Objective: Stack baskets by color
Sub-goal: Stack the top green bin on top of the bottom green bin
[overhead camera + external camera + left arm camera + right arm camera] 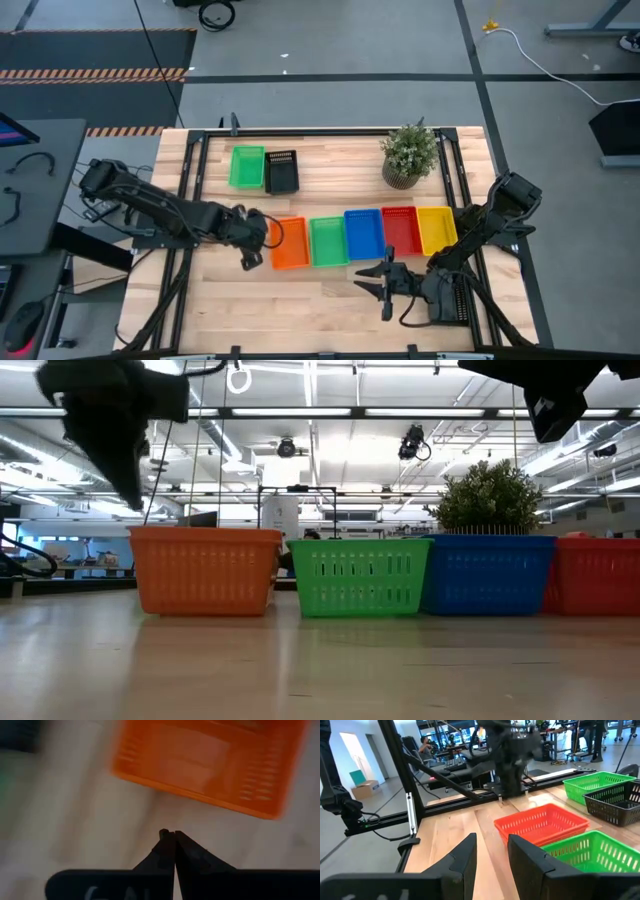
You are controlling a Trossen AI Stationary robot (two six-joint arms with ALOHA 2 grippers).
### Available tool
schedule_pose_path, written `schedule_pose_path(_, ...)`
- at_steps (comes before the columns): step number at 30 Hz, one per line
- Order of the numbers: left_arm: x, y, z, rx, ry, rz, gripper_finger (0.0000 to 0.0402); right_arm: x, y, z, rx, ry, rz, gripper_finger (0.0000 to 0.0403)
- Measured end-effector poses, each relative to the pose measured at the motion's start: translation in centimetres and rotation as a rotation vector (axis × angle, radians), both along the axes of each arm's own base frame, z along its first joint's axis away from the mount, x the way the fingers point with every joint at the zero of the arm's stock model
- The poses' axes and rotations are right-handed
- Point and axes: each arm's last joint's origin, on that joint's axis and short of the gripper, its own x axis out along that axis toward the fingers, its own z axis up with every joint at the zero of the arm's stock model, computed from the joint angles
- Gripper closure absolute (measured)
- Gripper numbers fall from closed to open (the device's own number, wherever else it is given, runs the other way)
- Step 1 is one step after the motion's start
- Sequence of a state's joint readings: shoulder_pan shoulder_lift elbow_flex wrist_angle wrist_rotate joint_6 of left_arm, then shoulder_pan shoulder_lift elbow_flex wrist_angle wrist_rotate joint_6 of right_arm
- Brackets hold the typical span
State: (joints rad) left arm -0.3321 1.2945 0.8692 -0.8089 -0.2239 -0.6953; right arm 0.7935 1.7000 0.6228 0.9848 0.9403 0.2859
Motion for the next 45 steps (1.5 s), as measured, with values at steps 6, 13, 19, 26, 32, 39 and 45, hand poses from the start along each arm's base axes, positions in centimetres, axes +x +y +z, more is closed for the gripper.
schedule_pose_path(6,-1.2,2.7,2.9,0.364,0.138,0.105,0.0390,0.0,0.0,0.0,0.000,0.000,0.000,0.0288)
schedule_pose_path(13,-2.0,9.8,0.4,0.392,0.413,-0.003,0.0314,0.0,0.0,0.0,-0.001,0.001,0.000,0.0288)
schedule_pose_path(19,-2.9,15.2,-2.4,0.332,0.420,-0.197,0.0216,0.0,-0.1,-0.1,-0.006,0.006,-0.002,0.0288)
schedule_pose_path(26,-4.1,17.6,-3.8,0.265,0.378,-0.317,0.0180,0.0,-0.1,-0.1,-0.001,0.005,-0.002,0.0288)
schedule_pose_path(32,-4.7,17.8,-4.4,0.240,0.389,-0.303,0.0258,0.0,-0.1,-0.1,0.001,0.005,-0.002,0.0288)
schedule_pose_path(39,-5.1,17.1,-5.0,0.168,0.385,-0.286,0.0385,0.0,-0.1,-0.1,0.002,0.005,-0.002,0.0288)
schedule_pose_path(45,-4.5,14.3,-4.1,0.182,0.425,-0.278,0.0386,0.1,-0.1,-0.1,0.007,0.006,0.020,0.0288)
